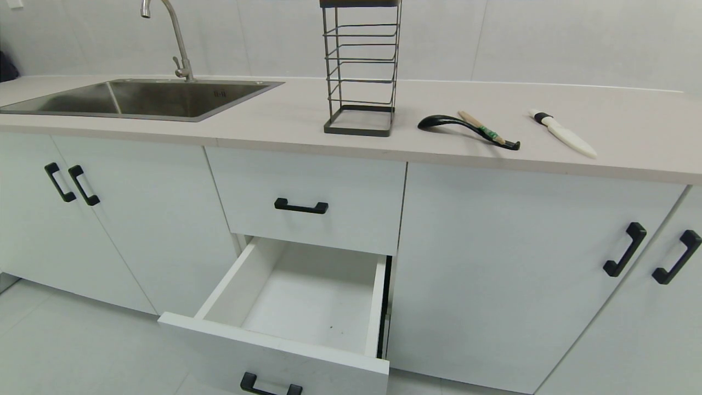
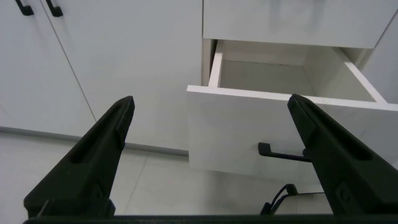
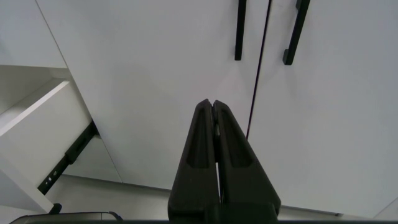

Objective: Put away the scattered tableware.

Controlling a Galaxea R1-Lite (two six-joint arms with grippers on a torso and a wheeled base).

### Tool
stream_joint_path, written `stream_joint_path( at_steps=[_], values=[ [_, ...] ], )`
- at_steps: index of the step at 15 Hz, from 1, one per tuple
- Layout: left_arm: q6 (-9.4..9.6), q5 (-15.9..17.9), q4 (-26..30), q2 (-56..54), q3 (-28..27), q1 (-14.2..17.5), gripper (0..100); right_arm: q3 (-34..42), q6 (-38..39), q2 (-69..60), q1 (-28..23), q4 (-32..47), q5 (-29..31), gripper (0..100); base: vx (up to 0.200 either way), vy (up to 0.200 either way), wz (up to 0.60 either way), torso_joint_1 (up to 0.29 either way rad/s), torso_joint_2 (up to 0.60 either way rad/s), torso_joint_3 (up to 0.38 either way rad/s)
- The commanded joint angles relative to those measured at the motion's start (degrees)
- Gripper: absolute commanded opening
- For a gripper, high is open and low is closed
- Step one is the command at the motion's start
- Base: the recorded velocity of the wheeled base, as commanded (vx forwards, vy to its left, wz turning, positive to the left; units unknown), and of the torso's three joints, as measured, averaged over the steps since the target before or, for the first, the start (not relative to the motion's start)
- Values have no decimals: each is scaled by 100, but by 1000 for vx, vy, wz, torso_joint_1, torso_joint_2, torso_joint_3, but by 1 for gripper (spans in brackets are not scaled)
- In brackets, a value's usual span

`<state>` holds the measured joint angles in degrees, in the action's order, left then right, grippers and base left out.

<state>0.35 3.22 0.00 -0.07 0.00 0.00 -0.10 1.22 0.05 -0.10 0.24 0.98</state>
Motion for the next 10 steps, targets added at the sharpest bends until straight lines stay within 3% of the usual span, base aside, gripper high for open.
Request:
stream_joint_path(
  at_steps=[1,4,7,10],
  values=[
    [-9,3,0,7,0,0,100,1,1,4,1,2,-1,0,0,0,0,0,0,0],
    [0,3,-9,7,0,0,100,1,1,4,1,2,-1,0,0,0,0,0,0,0],
    [0,-5,0,7,0,0,100,1,1,4,1,2,-1,0,0,-200,0,7,1,2],
    [-9,-5,0,7,0,0,100,1,1,4,1,2,-1,0,0,0,0,0,0,0]
  ],
)
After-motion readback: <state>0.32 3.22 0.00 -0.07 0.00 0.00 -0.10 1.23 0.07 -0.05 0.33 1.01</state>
